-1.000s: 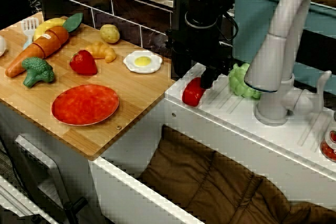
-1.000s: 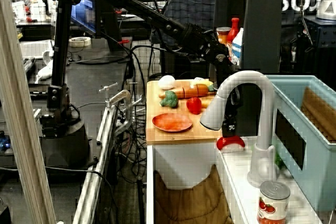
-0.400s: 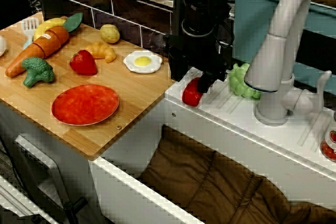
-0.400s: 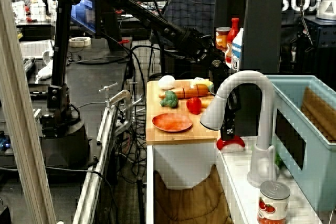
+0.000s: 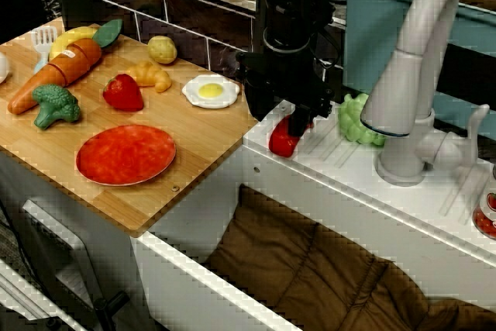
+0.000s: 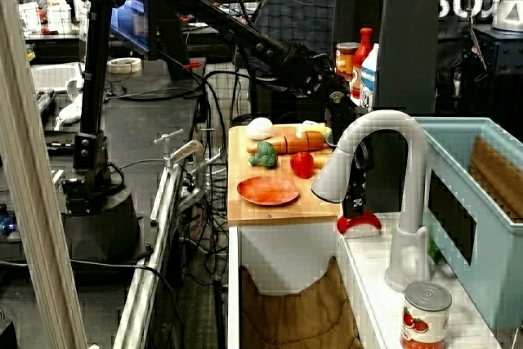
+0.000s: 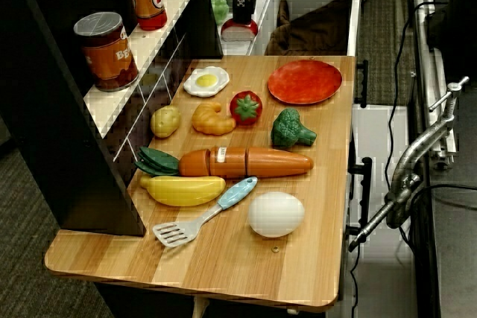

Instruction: Put sushi on plate

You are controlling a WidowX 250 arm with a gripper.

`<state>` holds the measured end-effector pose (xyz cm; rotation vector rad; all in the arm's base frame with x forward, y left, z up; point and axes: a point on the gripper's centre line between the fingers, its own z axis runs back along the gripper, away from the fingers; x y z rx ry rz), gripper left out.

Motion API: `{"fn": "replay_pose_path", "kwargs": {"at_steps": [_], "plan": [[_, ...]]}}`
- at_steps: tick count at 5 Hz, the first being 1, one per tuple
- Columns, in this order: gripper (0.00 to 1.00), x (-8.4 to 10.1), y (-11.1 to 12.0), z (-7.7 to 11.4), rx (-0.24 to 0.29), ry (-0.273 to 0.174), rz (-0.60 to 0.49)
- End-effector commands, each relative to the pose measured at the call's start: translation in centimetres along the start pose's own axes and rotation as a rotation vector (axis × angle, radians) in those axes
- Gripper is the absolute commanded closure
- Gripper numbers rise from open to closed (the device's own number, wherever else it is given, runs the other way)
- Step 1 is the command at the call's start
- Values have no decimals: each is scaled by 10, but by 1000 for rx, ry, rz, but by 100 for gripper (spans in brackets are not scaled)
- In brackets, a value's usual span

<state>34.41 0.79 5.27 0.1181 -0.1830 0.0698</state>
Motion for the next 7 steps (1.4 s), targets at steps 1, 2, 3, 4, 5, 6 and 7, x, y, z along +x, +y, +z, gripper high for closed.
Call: {"fn": "replay_pose_path", "kwargs": {"at_steps": [1,2,3,4,5,6,7], "plan": [[0,16,3,11,-19,-49,44],[0,17,-5,16,-38,-32,28],[0,18,-8,13,-34,-49,12],[0,18,-8,7,-25,-66,-9],[0,17,-6,2,-9,-102,-30],[0,16,1,-4,7,-133,-35],[0,12,1,-9,7,-133,-26]]}}
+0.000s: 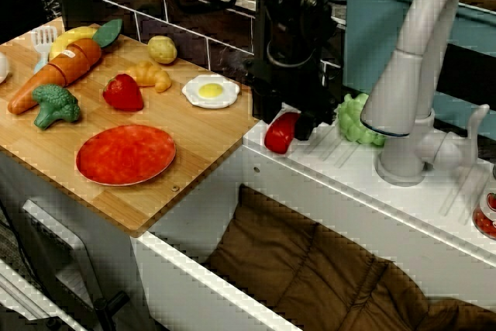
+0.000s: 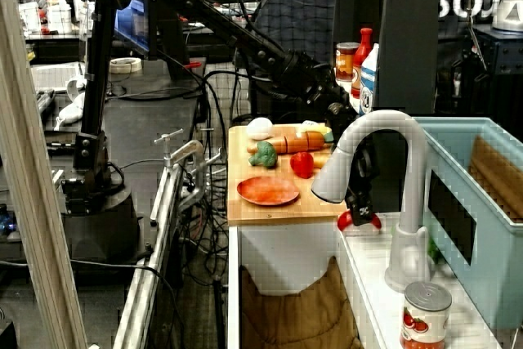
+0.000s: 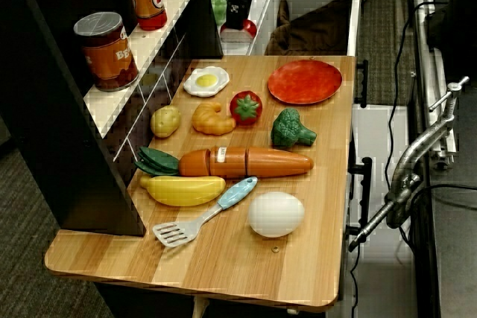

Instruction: Put sushi on plate

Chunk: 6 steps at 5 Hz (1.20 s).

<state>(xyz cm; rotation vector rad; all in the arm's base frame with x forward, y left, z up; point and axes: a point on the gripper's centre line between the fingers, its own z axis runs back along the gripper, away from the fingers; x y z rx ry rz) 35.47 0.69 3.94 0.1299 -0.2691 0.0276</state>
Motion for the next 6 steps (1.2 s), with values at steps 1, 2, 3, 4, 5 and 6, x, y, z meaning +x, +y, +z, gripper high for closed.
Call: {"fn": "replay_pose_path", "kwargs": {"at_steps": [1,2,3,4,5,6], "plan": [[0,1,6,-3,18,-31,26],[0,0,10,-7,26,-36,22],[100,-1,13,-2,20,-44,15],[100,-1,18,7,-1,-32,12],[100,-5,32,23,-6,-5,-45],[100,-15,68,45,-19,73,-149]]}}
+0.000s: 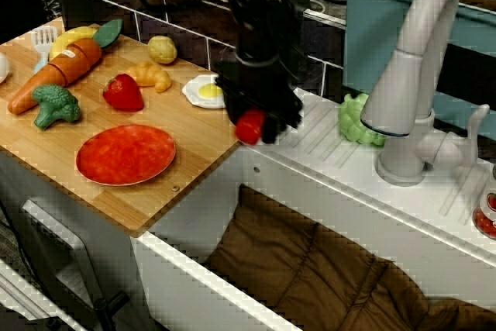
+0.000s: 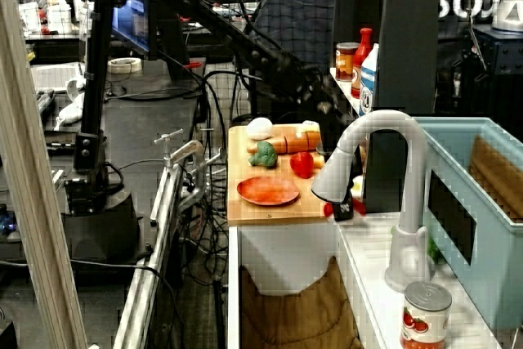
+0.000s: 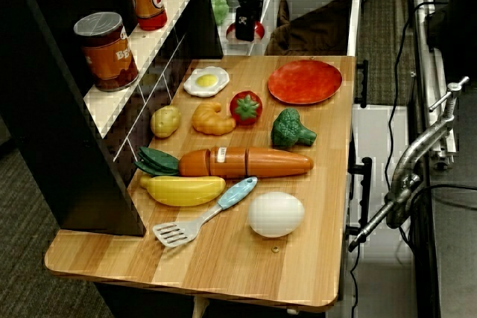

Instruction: Put sushi on plate

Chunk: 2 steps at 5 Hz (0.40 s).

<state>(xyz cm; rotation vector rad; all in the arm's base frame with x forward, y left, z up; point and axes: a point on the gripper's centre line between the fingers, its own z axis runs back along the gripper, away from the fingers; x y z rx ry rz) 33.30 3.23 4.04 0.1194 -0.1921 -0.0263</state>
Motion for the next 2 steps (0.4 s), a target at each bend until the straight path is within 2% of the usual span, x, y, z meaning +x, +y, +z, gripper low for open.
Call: {"fn": "replay_pose_path", "kwargs": {"at_steps": [1,2], "plan": [[100,-21,66,56,-26,18,-131],[100,-37,85,61,-24,23,-151]]}}
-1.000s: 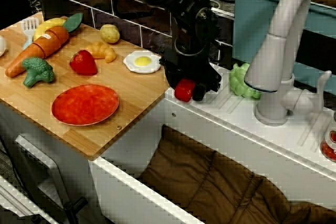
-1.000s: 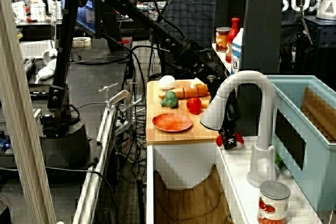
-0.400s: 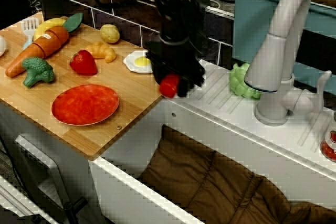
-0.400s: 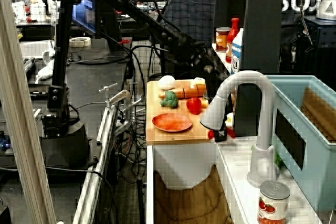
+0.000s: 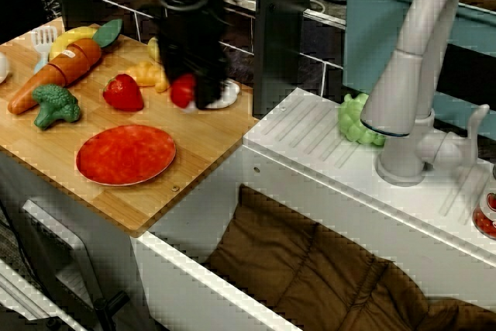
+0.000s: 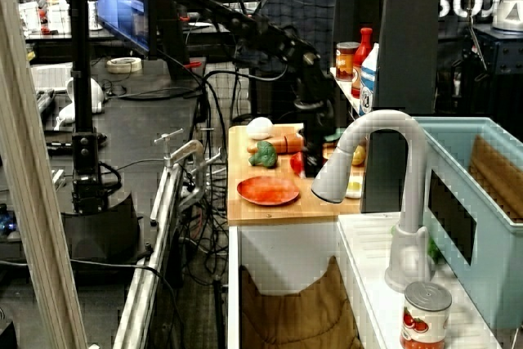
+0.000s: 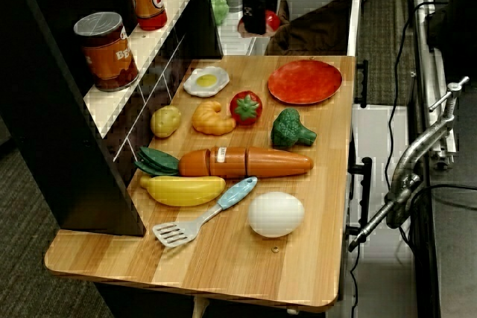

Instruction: Put sushi on plate

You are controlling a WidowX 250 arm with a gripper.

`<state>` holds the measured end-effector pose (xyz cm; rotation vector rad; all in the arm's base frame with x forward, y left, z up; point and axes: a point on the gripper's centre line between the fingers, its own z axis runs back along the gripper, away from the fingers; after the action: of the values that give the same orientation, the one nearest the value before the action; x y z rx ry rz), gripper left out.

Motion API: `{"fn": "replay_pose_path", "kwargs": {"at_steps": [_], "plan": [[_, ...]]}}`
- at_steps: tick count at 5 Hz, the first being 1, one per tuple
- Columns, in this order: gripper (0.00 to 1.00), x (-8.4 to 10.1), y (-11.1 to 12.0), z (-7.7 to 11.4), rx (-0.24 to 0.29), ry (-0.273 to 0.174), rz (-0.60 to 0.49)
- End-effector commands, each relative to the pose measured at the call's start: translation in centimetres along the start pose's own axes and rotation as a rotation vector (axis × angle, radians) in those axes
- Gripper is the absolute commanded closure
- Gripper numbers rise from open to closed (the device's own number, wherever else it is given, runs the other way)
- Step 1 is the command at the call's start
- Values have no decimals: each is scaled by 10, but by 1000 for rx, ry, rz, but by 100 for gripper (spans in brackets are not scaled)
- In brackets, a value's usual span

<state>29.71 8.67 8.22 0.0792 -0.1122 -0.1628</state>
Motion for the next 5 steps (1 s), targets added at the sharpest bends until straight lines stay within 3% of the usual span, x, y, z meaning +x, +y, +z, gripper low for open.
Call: {"fn": "replay_pose_path", "kwargs": {"at_steps": [1,2,3,4,5], "plan": [[100,-31,37,22,30,-36,-46],[100,-41,43,12,52,-24,-64],[100,-38,41,3,76,-12,-65],[0,-38,41,3,76,-12,-65],[0,-38,41,3,76,-12,-65]]}}
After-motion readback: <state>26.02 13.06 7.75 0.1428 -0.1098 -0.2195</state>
